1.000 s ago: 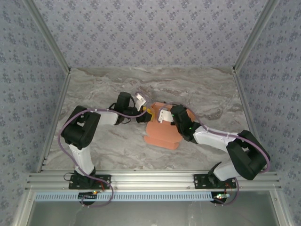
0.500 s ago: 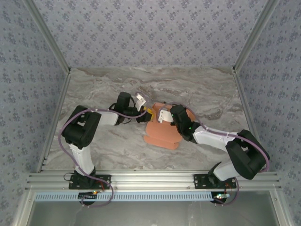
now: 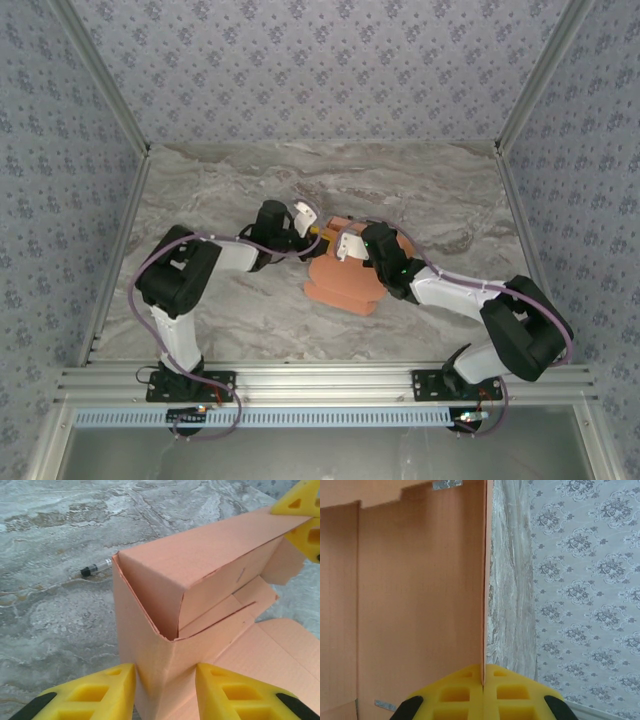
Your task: Fold the paper box
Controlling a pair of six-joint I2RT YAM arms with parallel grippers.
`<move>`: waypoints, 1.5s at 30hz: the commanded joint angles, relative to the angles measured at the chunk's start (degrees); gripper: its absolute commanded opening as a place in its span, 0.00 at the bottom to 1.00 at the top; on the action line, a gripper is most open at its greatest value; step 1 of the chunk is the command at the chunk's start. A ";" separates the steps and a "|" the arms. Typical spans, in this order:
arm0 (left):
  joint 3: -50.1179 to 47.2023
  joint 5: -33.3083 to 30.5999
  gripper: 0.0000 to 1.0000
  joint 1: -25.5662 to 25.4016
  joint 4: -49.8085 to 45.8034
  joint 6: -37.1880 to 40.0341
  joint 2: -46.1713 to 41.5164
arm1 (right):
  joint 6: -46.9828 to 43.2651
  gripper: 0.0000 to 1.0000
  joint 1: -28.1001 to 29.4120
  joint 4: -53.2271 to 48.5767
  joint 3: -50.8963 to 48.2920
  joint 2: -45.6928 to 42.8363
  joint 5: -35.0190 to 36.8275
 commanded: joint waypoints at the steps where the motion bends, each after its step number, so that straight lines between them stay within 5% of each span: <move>1: -1.38 -6.00 0.36 -0.98 4.61 -0.35 -0.29 | 0.89 0.00 0.30 -2.01 1.49 0.00 -1.52; 24: -3.04 -5.63 0.41 -1.88 15.88 -2.50 3.04 | -4.91 0.00 1.78 6.23 -3.42 2.42 2.71; 45: -2.26 -4.04 0.42 -1.89 16.43 -3.64 5.04 | -10.36 0.00 4.37 14.75 -7.22 5.56 8.12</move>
